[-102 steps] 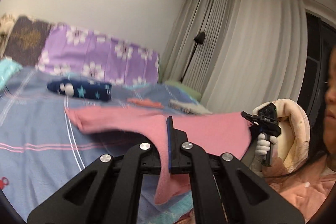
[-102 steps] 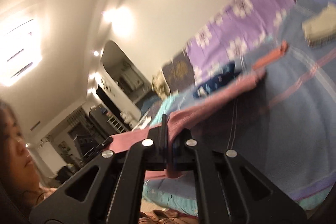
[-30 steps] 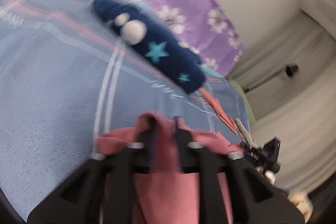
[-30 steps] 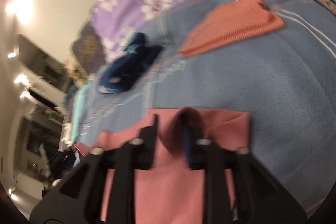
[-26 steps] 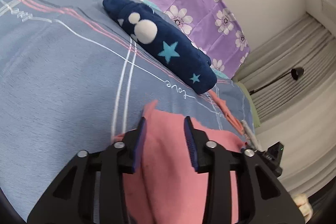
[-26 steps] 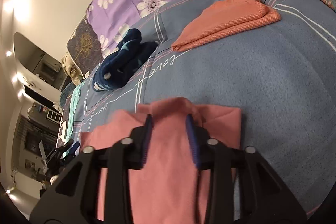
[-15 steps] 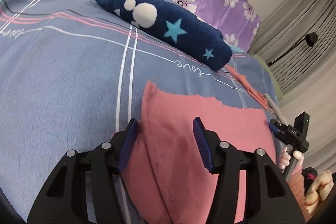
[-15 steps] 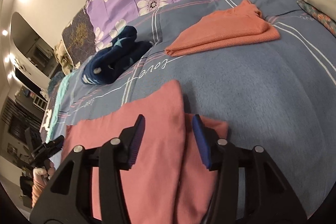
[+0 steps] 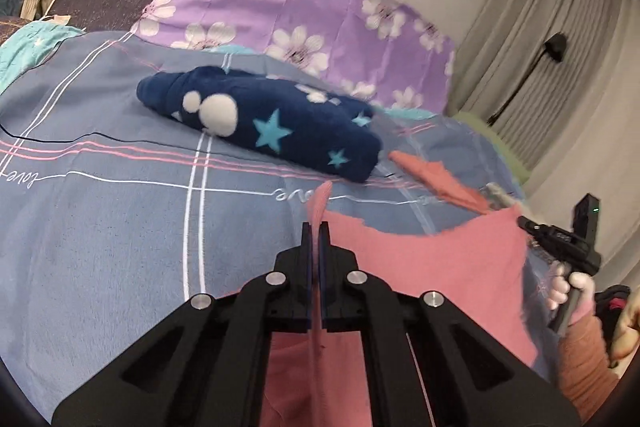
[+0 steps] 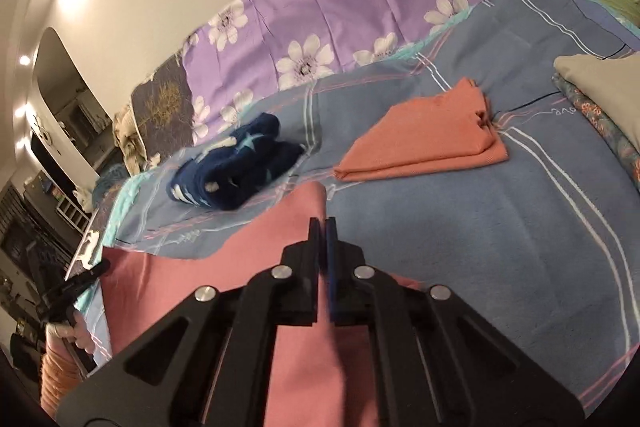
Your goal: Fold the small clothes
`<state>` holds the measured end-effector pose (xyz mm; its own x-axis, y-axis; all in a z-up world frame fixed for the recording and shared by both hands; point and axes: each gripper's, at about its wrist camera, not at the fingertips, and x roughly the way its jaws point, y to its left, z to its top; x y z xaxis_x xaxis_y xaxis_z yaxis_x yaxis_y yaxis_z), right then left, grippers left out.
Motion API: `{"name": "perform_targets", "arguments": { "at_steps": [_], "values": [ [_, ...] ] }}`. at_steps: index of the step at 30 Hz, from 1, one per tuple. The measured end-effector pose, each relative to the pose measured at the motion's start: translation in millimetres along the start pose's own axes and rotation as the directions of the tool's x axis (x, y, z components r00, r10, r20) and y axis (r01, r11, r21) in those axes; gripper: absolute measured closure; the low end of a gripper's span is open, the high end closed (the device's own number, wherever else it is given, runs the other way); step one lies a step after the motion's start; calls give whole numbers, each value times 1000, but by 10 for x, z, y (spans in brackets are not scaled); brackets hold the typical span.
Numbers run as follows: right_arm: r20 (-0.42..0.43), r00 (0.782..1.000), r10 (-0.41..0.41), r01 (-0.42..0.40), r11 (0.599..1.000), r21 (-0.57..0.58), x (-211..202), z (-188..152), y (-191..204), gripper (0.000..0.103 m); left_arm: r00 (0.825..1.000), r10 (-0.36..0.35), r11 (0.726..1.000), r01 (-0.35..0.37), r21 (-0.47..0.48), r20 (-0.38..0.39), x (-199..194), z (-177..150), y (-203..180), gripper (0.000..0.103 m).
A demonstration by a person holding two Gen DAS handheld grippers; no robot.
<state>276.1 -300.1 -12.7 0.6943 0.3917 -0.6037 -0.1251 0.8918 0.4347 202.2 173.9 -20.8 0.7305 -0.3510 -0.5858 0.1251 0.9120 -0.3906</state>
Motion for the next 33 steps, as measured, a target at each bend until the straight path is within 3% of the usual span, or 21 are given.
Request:
{"name": "perform_targets", "arguments": {
  "at_steps": [4,9,13,17,20,23,24,25,26,28,30,32,33],
  "values": [
    [-82,996,-28,33,998,51,184,-176,-127,82,986,132,991,-133,-3,-106,337,-147,214,99],
    [-91,996,-4,4,1000,-6,-129,-587,-138,74,989,114,992,-119,-42,-99,59,-416,323,83],
    [-107,993,57,-59,998,-14,-537,-948,-148,74,997,45,998,-47,-33,-62,-393,-670,126,66],
    [-131,985,113,-116,993,-16,-880,-1351,-88,74,997,-13,1000,14,11,-82,-681,-1065,-169,56],
    [-145,980,136,-138,990,-5,-1067,-1620,-76,72,991,-25,999,30,37,-129,-800,-1390,-359,56],
    [-161,975,153,-154,988,7,-1116,-1779,-69,72,988,-12,998,21,56,-157,-835,-1602,-426,56],
    [-174,972,156,-157,988,6,-1103,-1808,-71,85,985,-1,998,11,61,-172,-817,-1655,-434,56],
    [-183,972,145,-146,989,8,-1091,-1844,-52,100,982,17,998,-4,69,-186,-801,-1688,-439,78],
    [-175,975,138,-138,990,16,-1109,-1844,-39,103,978,52,996,-35,83,-203,-786,-1724,-457,100],
    [-117,984,136,-133,991,29,-1290,-1809,-18,103,980,64,996,-50,78,-188,-856,-1732,-481,101],
    [-90,993,81,-80,997,17,-1400,-1786,-49,103,980,66,996,-52,78,-187,-920,-1744,-478,101],
    [-115,993,15,-14,1000,7,-1413,-1843,-154,103,973,90,995,-80,53,-213,-885,-1804,-378,100],
    [-129,992,9,-6,1000,24,-1399,-1880,-218,103,975,59,998,-58,11,-216,-868,-1836,-284,100]
  ]
}}
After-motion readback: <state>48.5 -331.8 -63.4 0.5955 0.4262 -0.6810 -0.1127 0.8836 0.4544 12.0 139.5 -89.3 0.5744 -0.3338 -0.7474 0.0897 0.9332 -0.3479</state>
